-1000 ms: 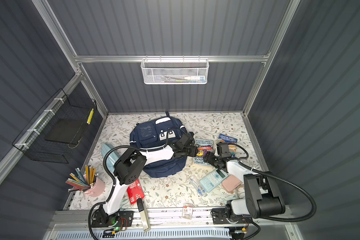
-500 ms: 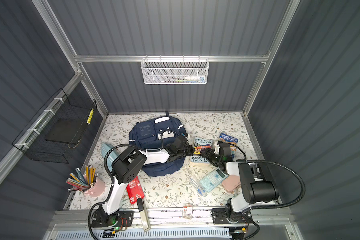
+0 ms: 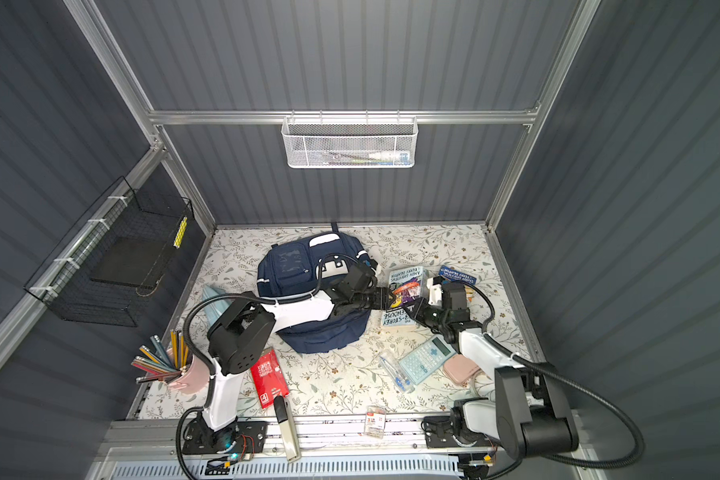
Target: Pack the student bag
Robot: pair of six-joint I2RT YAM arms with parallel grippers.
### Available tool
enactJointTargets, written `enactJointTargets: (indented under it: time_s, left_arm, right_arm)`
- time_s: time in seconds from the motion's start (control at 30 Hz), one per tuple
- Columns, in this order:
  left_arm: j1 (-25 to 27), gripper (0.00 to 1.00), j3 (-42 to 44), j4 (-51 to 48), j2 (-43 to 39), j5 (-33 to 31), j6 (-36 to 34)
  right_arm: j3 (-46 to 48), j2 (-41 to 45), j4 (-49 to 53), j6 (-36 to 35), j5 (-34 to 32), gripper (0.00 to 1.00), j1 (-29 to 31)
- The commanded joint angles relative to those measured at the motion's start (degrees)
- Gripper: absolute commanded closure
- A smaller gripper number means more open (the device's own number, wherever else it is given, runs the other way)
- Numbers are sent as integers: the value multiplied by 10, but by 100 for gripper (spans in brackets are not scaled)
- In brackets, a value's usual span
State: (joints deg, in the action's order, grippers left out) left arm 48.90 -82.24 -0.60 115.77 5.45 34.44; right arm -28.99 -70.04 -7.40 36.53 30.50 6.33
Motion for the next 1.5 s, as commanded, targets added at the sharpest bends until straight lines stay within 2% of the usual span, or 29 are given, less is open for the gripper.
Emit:
enactJointTargets:
  time_s: [0.0,0.07,0.2,0.3,0.4,0.47,0.53,0.63,0.83,0.97,1.0,1.03,1.13,1.17,1.33,1.47]
  left_arm:
    - [-29,22,-33,-78,-85,3,-45]
    - [-49,22,-28,-116,-120,-1,-66]
    - [-98,22,52,-149,-189,-38,-128]
    - [-102,21,73,-213,-188,-79,-238]
    - [-101,20,107,-248,-181,-137,-294]
    - [-101,20,150,-233,-193,-148,-313]
    - [-99,21,185,-218,-208,-135,-326]
    - [-67,16,218,-198,-215,-166,-353]
    - [-33,1,210,-197,-163,-233,-378]
    - [-33,1,187,-196,-117,-261,-374]
    - [-33,6,177,-201,-108,-266,-371]
    - [-33,20,167,-205,-103,-269,-370]
    - [-34,97,148,-211,-120,-244,-363]
    - [-36,100,137,-220,-129,-232,-357]
    - [-64,100,59,-293,-179,-167,-316]
    - [-74,100,13,-317,-213,-151,-308]
  right_arm:
    - [-23,53,44,-22,9,98,4]
    - [-27,92,76,-26,-4,99,4]
    - [-27,144,120,-30,-13,100,3]
    - [-18,165,124,-25,2,100,4]
    - [-11,178,126,-26,6,100,4]
    - [-10,182,131,-29,7,100,3]
    - [-10,185,132,-30,8,100,3]
    - [-8,184,125,-30,15,100,4]
    - [-1,177,113,-25,18,100,4]
    - [6,182,112,-25,18,100,3]
    - [6,182,114,-26,16,100,4]
    - [6,183,118,-29,16,100,4]
    - [8,188,124,-29,16,100,4]
    - [9,191,122,-25,18,100,4]
    - [24,198,77,32,45,100,17]
    - [17,193,49,62,32,100,72]
